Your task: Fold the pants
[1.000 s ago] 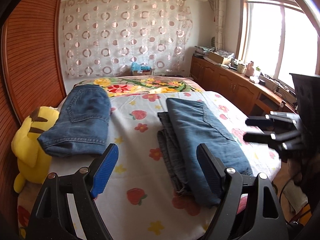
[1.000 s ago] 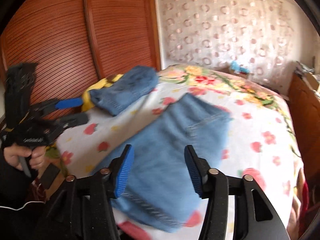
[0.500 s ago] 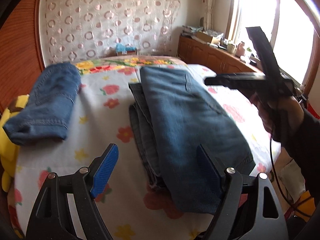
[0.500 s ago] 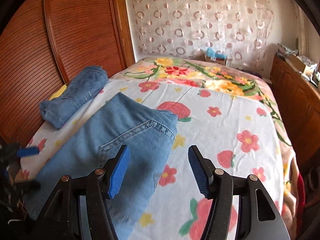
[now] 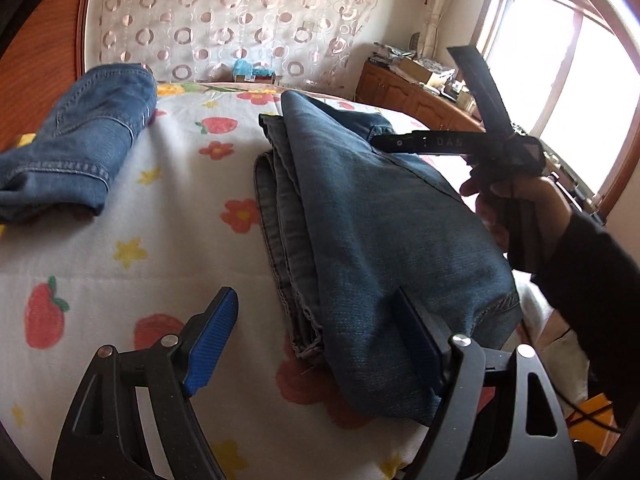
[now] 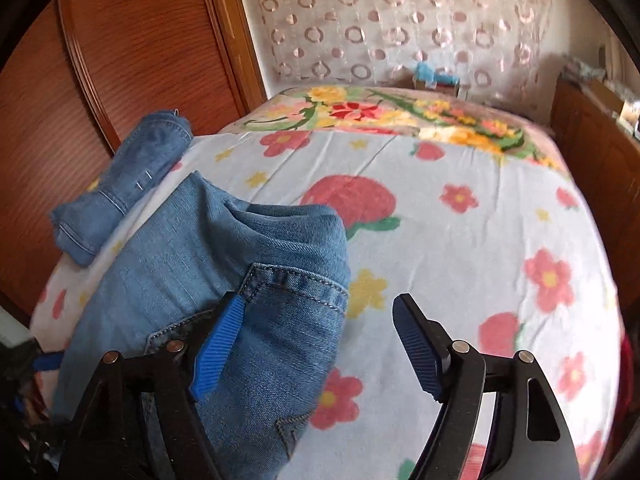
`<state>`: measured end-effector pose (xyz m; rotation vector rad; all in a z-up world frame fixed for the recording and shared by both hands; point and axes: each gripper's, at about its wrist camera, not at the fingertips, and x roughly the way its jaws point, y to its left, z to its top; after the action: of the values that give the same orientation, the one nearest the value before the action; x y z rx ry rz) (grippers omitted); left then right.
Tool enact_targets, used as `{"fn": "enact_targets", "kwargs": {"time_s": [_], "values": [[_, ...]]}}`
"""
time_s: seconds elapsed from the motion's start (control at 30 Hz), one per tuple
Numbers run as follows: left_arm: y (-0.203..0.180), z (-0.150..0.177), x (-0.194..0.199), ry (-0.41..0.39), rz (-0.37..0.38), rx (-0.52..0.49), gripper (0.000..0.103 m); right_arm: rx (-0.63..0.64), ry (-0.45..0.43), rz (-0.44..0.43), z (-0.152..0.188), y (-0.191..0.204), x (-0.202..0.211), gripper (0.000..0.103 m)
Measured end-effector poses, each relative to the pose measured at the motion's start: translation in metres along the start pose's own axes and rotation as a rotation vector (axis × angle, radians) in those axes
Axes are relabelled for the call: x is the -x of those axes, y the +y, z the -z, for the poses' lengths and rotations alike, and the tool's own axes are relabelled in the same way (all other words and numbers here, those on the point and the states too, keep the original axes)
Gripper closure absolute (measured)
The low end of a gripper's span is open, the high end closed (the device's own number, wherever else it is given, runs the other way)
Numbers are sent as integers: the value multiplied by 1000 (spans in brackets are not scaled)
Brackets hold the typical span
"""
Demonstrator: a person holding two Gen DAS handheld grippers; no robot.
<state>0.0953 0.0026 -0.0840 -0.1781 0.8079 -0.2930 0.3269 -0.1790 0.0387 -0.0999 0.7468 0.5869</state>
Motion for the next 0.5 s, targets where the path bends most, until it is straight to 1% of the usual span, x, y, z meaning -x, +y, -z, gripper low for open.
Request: {"fn": "enact_targets", "kwargs": {"time_s": [0.03,0.07,0.1,0.13,0.2,0.27,0.3,0.33,0.37,0.4,0.43,0.47,0.5], "values": [[0,0,1,1,13,5,32,-13,7,-13,1,-1,-2,24],[-1,1,2,2,40,13,35,-21,5,-23,1,-1,-3,24],[-3,2,3,1,55,15,42,-25,0,-28,2,-3,-3,24],[-4,3,3,0,63,13,45,-33,2,-37,2,-5,-4,24],[-6,3,2,-2,72,16,45,-55,10,-55,3,-9,-4,24],[-1,2,-1,4,100,48,45,-55,11,-60,3,-10,-4,25],[2,3,-1,6,116,69,45,-53,15,-64,3,-9,-5,28],[5,2,-1,5,124,78,45,-54,20,-79,2,-9,-6,33],[5,2,-1,2,130,82,47,-57,27,-96,2,-9,-6,37],[5,2,-1,-1,132,81,47,-60,34,-116,2,-8,-7,46],[4,2,-2,-3,134,78,51,-63,40,-131,2,-8,-8,50],[3,1,-1,-10,141,73,58,-62,41,-129,2,-7,-8,51],[3,0,0,-13,149,69,63,-60,40,-132,2,-6,-8,56]]}}
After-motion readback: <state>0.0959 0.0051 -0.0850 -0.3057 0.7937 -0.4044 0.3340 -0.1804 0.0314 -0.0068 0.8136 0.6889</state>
